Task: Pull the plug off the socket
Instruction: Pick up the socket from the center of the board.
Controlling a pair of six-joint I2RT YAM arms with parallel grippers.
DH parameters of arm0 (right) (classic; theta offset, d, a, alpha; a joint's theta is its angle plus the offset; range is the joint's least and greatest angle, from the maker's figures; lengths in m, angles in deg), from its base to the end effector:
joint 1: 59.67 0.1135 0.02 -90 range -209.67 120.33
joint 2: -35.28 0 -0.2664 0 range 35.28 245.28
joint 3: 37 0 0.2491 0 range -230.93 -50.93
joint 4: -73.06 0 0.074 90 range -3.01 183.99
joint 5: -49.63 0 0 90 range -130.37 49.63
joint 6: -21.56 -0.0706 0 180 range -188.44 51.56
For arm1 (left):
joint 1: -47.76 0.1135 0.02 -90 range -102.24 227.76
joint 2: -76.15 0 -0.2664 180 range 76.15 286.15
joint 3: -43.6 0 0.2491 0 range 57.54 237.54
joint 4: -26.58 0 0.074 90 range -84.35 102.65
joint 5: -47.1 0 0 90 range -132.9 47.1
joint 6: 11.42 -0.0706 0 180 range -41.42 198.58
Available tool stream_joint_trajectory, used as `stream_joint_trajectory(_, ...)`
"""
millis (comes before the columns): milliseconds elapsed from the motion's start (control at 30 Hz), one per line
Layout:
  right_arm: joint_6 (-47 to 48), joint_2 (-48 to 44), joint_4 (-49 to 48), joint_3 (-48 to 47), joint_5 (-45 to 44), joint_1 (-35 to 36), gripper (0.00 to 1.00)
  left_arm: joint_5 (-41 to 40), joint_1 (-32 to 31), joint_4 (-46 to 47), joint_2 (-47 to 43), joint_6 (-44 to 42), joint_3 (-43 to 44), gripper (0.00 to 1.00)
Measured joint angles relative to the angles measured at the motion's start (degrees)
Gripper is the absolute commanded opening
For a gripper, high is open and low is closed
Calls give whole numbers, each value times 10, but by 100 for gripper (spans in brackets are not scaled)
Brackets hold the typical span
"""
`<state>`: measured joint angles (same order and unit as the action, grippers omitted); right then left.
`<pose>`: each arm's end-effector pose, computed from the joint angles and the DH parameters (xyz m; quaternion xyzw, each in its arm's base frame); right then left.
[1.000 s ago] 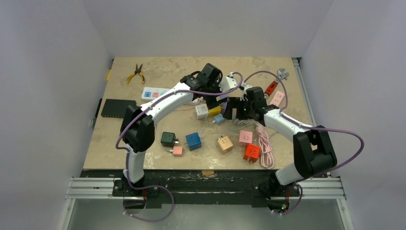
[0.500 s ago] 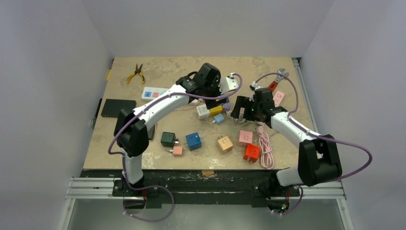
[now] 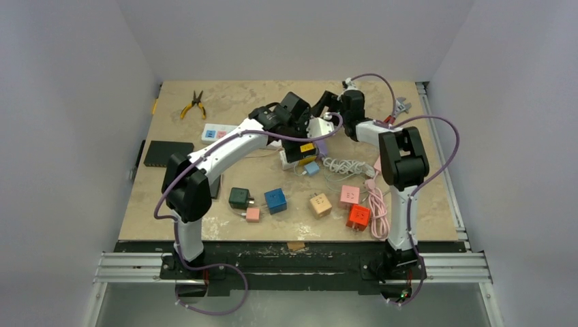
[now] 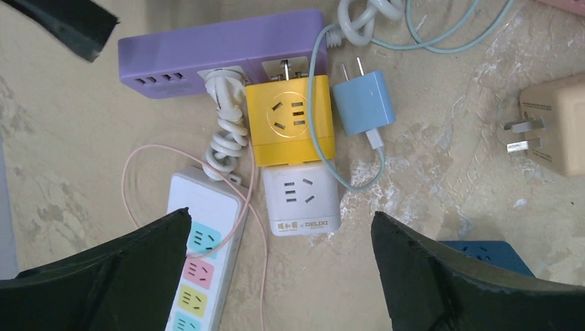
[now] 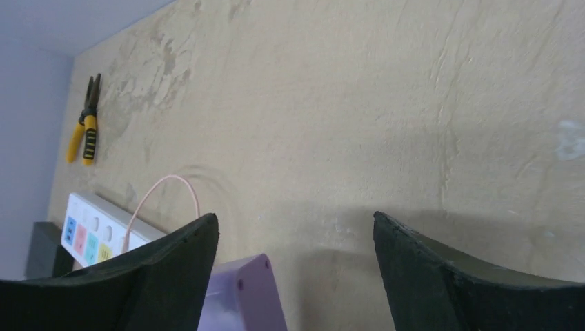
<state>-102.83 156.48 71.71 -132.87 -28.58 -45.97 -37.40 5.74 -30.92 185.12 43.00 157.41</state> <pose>0.4959 0.1357 0.1766 0.0947 0.8306 0.2995 0.4598 0.3241 -0.3011 0.2717 0.6049 0.7279 -0.0633 0.3167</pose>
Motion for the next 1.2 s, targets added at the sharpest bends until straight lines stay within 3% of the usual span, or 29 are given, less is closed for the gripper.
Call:
stream_joint_trajectory(200,-47,81,-86,-14,77,-10,78,45,34,-20,-2,-8,8,100)
stream_joint_trajectory(233,-49,82,-92,-19,83,-10,92,49,40,-19,-4,-13,5,100)
stream_joint_trajectory(267,-55,82,-101,-24,88,-10,98,50,43,-20,-6,-16,2,100)
stream_joint_trajectory(433,-106,97,-176,-84,94,9,99,66,45,-28,-17,-22,-9,100)
stream_joint_trajectory(633,-174,203,-230,-236,121,71,99,73,52,-32,-24,-26,-7,100)
stream_joint_trajectory(767,-136,186,-145,-195,113,106,99,67,60,-33,-25,-19,-10,100)
stream_joint_trajectory(933,-12,79,24,-120,38,104,99,50,64,-28,-35,-5,-14,100)
stream_joint_trajectory(1067,37,-10,68,-83,25,77,99,41,64,-28,-42,9,-14,100)
stream_joint_trajectory(1200,78,-37,117,-124,15,50,99,31,63,-28,-44,16,-14,100)
